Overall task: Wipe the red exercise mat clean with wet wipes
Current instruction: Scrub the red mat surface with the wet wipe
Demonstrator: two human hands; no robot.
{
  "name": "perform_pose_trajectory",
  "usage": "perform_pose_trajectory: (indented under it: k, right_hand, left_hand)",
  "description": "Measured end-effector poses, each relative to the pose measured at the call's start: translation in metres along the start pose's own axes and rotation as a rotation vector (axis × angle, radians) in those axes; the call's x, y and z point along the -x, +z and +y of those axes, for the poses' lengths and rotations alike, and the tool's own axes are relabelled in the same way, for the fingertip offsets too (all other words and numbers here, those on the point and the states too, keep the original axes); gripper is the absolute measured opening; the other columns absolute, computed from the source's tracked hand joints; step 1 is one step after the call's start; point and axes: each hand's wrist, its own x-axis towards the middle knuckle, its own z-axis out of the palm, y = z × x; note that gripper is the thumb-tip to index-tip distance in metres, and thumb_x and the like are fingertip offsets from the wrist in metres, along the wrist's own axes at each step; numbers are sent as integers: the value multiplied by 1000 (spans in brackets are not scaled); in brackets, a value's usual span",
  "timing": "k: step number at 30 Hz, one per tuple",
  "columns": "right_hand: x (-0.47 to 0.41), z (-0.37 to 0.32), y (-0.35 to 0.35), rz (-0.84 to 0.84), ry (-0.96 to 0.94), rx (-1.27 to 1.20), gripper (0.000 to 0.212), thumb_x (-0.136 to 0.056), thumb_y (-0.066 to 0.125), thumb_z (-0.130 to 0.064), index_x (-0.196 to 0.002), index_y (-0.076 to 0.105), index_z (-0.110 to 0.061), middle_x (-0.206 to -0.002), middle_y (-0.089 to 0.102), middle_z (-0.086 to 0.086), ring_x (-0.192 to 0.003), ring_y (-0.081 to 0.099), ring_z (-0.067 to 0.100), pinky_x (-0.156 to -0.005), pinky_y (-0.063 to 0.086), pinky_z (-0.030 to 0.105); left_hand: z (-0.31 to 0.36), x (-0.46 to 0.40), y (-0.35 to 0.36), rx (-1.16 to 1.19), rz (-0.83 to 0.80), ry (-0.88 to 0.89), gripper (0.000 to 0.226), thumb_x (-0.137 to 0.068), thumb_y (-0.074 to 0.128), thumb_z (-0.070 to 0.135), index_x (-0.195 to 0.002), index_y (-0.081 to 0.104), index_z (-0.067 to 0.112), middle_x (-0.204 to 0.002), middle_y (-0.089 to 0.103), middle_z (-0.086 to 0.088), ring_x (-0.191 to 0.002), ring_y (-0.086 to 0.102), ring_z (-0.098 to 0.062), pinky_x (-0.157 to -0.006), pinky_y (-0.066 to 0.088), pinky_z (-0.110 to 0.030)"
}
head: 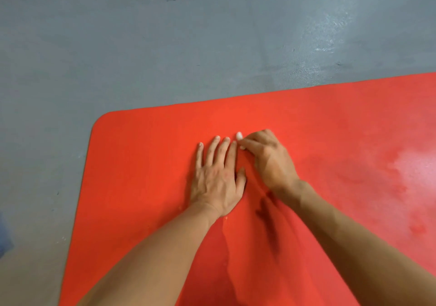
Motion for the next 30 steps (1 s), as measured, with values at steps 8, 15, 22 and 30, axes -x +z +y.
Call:
perform_pose_trajectory:
  k: [8, 15, 22, 30]
  right_hand:
    - [-24, 15, 5, 195, 282, 4, 21, -98, 56, -11, -100, 77, -9, -94, 69, 6, -95, 55, 31, -80, 42, 32]
    - [-46, 70, -21, 230, 294, 119, 35, -108, 47, -25, -98, 76, -8, -97, 69, 10, -95, 56, 36, -77, 43, 35]
    - [-42, 11, 18, -35, -87, 20, 41, -106, 39, -30, -115, 73, -9, -99, 66, 5, -96, 55, 29, -75, 50, 39]
    - [-81, 20, 19, 128, 232, 56, 19, -92, 56, -10, -89, 74, -5, -97, 66, 10, -95, 52, 32, -74, 45, 40]
  left_hand:
    - [1, 1, -1, 0, -10, -1, 69, -99, 35, 48, -159, 40, 15, -165, 38, -3, -158, 22, -25, -127, 16, -56]
    - [1, 0, -1, 2, -13, -4, 68, -101, 34, 49, -161, 37, 16, -166, 36, -2, -159, 20, -24, -127, 15, -55]
    - [2, -1, -4, -3, -28, -9, 69, -100, 33, 49, -159, 40, 14, -163, 40, -4, -158, 21, -25, -127, 16, -56]
    - [2, 0, -4, 4, -30, -9, 68, -101, 35, 49, -159, 39, 15, -163, 40, -2, -158, 22, -25, -127, 16, -55]
